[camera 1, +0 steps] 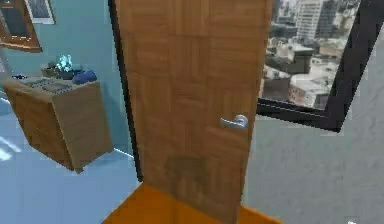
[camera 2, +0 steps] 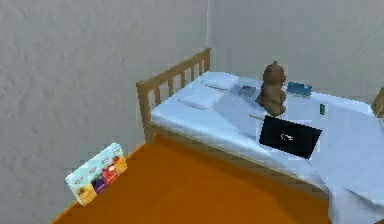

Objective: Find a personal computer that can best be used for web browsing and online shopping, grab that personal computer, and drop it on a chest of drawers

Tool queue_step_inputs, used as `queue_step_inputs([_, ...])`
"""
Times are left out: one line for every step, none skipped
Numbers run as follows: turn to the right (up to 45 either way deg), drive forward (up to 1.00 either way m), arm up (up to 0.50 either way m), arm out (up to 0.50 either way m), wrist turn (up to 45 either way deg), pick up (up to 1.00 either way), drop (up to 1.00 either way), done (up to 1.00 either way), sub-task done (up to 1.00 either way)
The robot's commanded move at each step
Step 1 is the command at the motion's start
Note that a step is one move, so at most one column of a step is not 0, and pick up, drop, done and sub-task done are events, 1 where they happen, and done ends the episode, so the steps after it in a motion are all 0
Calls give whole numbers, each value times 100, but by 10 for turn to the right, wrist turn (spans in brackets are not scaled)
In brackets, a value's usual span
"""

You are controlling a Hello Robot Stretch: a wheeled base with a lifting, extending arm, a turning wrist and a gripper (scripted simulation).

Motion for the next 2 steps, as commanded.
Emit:
queue_step_inputs([450, 0, 0, 0, 0, 0, 0, 0, 0])
queue_step_inputs([450, 0, 0, 0, 0, 0, 0, 0, 0])
